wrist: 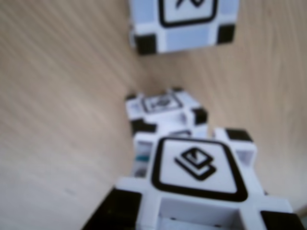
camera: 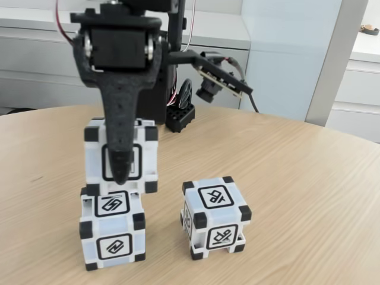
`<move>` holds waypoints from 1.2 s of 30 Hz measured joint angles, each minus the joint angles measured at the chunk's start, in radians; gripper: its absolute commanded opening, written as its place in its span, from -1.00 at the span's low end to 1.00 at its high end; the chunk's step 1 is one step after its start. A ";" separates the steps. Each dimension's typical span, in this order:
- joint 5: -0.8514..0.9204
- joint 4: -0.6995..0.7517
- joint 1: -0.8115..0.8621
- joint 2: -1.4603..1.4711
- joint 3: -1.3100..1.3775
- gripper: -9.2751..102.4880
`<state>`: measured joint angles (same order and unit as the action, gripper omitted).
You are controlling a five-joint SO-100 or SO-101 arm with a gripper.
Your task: Stack cubes from left to right.
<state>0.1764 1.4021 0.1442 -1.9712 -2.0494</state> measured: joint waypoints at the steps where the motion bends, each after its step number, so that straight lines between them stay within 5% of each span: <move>1: 0.000 0.000 0.014 0.000 0.000 -0.84; 30: -0.083 0.002 0.061 0.143 0.014 -0.83; 36: -0.046 0.002 0.061 0.143 0.014 -0.46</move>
<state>0.1304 1.4036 0.2056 -1.8285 -2.0356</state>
